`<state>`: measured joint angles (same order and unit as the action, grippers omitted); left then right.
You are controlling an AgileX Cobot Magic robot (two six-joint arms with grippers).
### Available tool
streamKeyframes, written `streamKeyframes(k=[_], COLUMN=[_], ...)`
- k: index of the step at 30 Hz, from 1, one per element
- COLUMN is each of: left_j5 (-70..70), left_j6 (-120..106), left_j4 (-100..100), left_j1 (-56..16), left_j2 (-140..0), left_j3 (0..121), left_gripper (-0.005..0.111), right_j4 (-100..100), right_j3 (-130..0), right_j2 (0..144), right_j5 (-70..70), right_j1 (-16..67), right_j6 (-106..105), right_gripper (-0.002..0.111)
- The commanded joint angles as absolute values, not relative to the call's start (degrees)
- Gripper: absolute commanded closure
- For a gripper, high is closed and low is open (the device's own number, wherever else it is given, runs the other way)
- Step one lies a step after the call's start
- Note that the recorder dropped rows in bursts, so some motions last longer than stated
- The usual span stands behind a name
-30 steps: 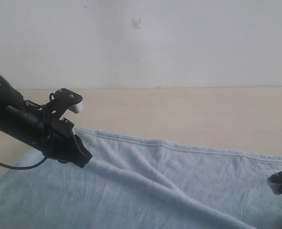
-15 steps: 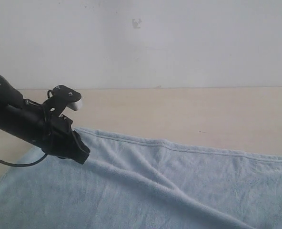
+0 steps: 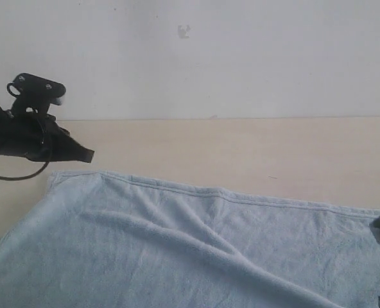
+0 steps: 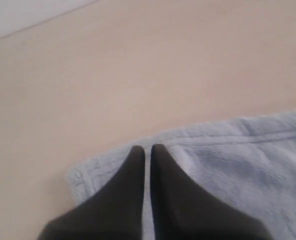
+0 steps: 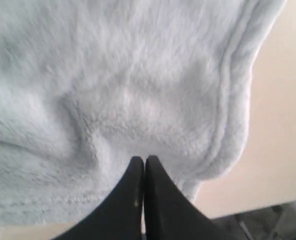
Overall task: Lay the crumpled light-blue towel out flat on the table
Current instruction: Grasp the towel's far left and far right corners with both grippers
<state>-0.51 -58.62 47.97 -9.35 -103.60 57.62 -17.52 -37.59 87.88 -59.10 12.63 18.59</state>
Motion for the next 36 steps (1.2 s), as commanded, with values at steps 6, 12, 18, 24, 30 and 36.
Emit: streamKeyframes(k=[6, 12, 18, 24, 30, 36], left_j5=[-35.9, -35.8, -33.1, -25.5, -23.1, -30.4], left_j6=[-43.0, -32.6, -33.1, -33.0, -30.1, -31.1], left_j4=[41.7, 29.3, 28.0, 25.2, 20.5, 24.4], left_j1=[2.6, 3.5, 3.4, 3.4, 4.5, 4.4], left_j2=[-120.1, -123.0, -126.0, -127.1, -127.1, -119.7], left_j3=[79.6, 82.0, 82.0, 82.0, 83.7, 84.6], left_gripper=[0.103, 0.103, 0.103, 0.103, 0.103, 0.103], right_j4=[-4.9, 6.9, 14.1, 16.9, 17.2, 3.4], right_j3=[-42.5, -43.0, -43.0, -43.0, -43.0, -43.0], right_j2=[84.1, 84.0, 84.0, 84.0, 84.0, 84.0], right_j5=[-49.3, -48.8, -47.8, -45.4, -40.7, -23.4], right_j1=[12.5, 12.5, 12.5, 12.5, 12.5, 12.5], right_j6=[8.2, -1.4, -8.0, -10.2, -10.2, 0.0], right_gripper=[0.108, 0.108, 0.108, 0.108, 0.108, 0.108])
